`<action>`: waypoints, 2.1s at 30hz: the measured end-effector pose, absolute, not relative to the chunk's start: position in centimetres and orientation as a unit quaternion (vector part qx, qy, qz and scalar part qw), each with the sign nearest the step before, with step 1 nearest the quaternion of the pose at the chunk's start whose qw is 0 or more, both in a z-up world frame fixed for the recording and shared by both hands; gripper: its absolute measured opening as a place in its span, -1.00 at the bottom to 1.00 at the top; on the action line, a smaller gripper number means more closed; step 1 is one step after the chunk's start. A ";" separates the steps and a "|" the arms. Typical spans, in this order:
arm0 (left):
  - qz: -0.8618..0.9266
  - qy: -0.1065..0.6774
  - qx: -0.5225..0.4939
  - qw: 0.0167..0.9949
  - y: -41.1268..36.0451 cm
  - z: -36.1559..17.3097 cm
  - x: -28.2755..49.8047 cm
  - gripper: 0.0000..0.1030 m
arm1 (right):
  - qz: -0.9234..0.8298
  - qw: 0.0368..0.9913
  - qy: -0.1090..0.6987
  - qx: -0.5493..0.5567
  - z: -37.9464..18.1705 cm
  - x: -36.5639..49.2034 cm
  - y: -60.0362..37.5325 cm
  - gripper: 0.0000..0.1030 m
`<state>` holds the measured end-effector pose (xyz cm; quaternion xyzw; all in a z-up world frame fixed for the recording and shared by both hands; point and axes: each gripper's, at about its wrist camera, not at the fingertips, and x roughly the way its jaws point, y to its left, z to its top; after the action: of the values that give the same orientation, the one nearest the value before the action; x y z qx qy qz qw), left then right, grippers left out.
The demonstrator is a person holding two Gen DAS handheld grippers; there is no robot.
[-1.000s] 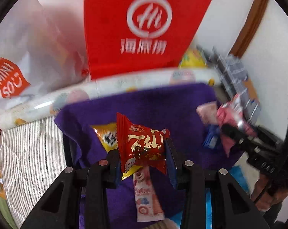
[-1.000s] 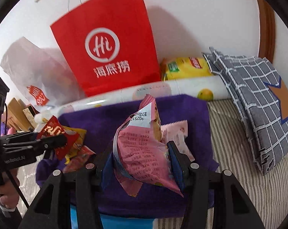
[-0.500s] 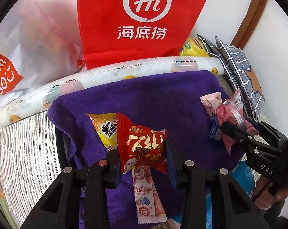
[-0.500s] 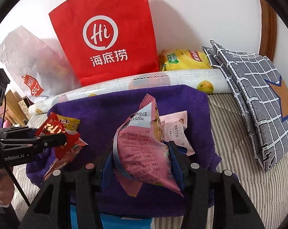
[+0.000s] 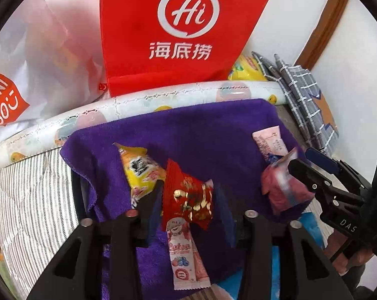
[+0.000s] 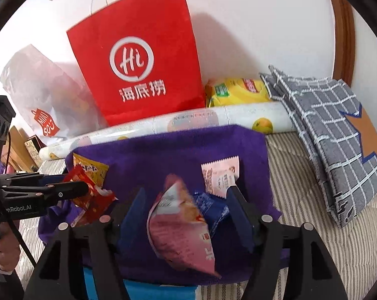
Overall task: Organize snacks
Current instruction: 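Lower both packets onto the purple towel and open both grippers, then grasp the green snack bag with the right gripper while the left grasps the pink-yellow chip bag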
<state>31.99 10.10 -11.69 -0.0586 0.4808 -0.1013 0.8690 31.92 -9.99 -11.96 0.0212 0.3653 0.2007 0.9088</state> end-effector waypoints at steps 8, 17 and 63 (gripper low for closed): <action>-0.094 0.463 -0.050 0.880 9.8 -9.4 30.8 0.19 | 0.188 0.926 0.327 0.030 -10.1 28.6 -10.6 0.51; -0.082 0.433 -0.043 0.897 9.7 -6.3 26.3 0.21 | 0.162 0.936 0.311 -0.023 -7.9 21.2 -11.8 0.51; -0.113 0.517 -0.061 0.846 8.0 -15.4 8.3 0.37 | 0.168 0.890 0.424 0.006 -15.7 9.2 -14.2 -0.27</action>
<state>8.33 8.04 -15.36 -0.0608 0.5170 -0.1128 0.8464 9.24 -14.18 -15.66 0.0056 0.4243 0.1675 0.8899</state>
